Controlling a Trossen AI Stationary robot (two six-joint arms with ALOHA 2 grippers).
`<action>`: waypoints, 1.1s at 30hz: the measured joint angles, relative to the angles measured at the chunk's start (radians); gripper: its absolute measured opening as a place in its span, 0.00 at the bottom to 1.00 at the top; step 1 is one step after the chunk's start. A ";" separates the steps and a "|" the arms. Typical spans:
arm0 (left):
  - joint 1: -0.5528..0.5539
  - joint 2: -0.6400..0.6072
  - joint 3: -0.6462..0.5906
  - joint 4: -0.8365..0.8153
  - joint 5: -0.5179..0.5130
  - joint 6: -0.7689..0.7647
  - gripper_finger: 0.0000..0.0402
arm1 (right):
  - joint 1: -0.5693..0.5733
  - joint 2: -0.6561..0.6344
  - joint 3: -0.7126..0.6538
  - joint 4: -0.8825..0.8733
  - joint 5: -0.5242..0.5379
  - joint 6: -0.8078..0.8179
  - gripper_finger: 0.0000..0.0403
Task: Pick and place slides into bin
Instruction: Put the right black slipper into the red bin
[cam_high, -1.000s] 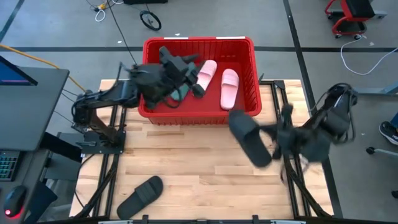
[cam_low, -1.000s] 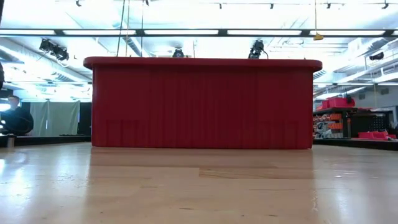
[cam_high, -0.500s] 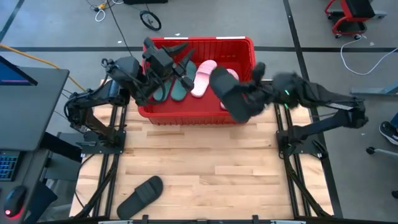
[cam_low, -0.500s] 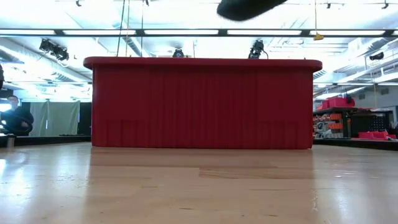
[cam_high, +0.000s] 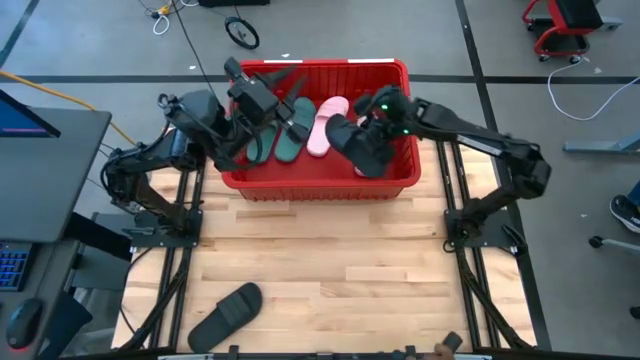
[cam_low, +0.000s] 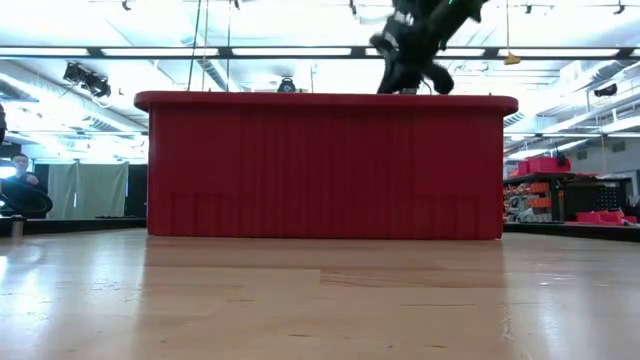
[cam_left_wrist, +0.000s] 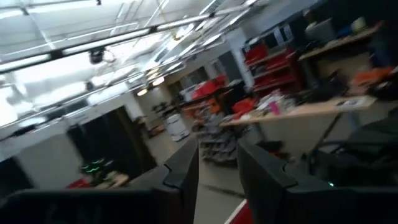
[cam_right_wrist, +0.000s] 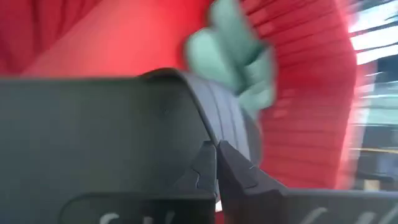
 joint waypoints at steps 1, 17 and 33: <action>0.000 -0.001 0.000 -0.003 -0.026 0.014 0.29 | -0.011 0.021 0.000 -0.025 -0.002 -0.004 0.00; 0.065 -0.014 0.000 -0.003 -0.115 0.122 0.35 | -0.063 0.207 -0.001 -0.118 0.119 -0.156 0.02; 0.141 -0.014 0.000 -0.051 -0.195 0.112 0.41 | 0.109 0.203 -0.001 -0.124 -0.091 -0.212 0.06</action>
